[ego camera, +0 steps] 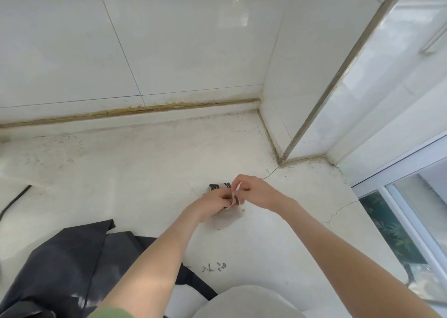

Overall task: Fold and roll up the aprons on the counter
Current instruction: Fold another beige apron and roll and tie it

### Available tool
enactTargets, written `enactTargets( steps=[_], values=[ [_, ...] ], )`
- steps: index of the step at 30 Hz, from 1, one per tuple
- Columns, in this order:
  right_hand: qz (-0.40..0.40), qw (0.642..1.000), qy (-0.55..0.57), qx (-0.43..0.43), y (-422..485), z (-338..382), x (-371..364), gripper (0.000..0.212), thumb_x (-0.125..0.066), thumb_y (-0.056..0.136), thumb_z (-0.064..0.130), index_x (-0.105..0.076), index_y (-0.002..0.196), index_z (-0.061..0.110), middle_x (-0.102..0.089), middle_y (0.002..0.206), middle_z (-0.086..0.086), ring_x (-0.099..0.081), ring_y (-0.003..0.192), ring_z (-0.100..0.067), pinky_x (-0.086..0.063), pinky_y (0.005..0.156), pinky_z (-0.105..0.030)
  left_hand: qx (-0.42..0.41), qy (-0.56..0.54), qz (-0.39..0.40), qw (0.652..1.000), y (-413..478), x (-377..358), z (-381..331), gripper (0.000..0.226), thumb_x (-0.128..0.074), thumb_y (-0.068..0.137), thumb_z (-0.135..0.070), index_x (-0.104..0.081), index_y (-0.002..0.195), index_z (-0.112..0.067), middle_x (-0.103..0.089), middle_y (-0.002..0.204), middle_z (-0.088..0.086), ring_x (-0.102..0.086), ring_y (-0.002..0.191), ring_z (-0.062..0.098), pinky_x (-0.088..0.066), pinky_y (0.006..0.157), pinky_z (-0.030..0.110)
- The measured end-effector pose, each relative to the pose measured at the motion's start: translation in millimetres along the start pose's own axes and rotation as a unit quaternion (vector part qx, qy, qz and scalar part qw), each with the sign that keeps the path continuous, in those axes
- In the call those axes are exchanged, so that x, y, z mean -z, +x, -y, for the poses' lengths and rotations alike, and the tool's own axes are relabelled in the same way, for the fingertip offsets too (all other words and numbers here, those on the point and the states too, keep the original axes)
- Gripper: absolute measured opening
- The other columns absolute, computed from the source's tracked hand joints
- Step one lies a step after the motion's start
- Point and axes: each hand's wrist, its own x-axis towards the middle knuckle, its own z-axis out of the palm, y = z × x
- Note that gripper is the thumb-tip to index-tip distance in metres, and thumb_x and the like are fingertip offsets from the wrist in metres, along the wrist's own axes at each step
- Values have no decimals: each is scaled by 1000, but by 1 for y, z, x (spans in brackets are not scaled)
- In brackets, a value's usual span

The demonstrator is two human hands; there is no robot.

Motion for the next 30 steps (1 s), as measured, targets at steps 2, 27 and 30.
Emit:
enactTargets(
  steps=[2, 27, 30],
  values=[
    [11, 1000, -3, 2, 1, 8, 0, 27, -42, 87, 4, -61, 101, 19, -60, 66, 3, -54, 69, -8, -38, 60, -16, 9, 19, -6, 1000, 0, 1, 1, 35, -43, 88, -7, -64, 76, -32, -55, 76, -10, -46, 75, 11, -32, 70, 24],
    [-124, 936, 315, -100, 12, 8, 5, 38, -53, 91, 3, -36, 124, 13, -62, 76, -10, -31, 47, -11, -24, 46, -21, -25, -17, -86, 996, -1, -18, 3, 42, -37, 99, -49, -53, 78, -16, -55, 61, -8, -49, 63, 10, -40, 71, 25],
    [-75, 960, 263, -55, 9, 13, 3, 36, -52, 91, 3, -44, 125, 9, -61, 76, -9, -37, 52, -13, -31, 50, -21, -2, 39, -81, 996, 2, -18, 2, 48, -36, 97, -56, -45, 68, -19, -53, 61, -8, -46, 60, 10, -38, 70, 24]
  ],
)
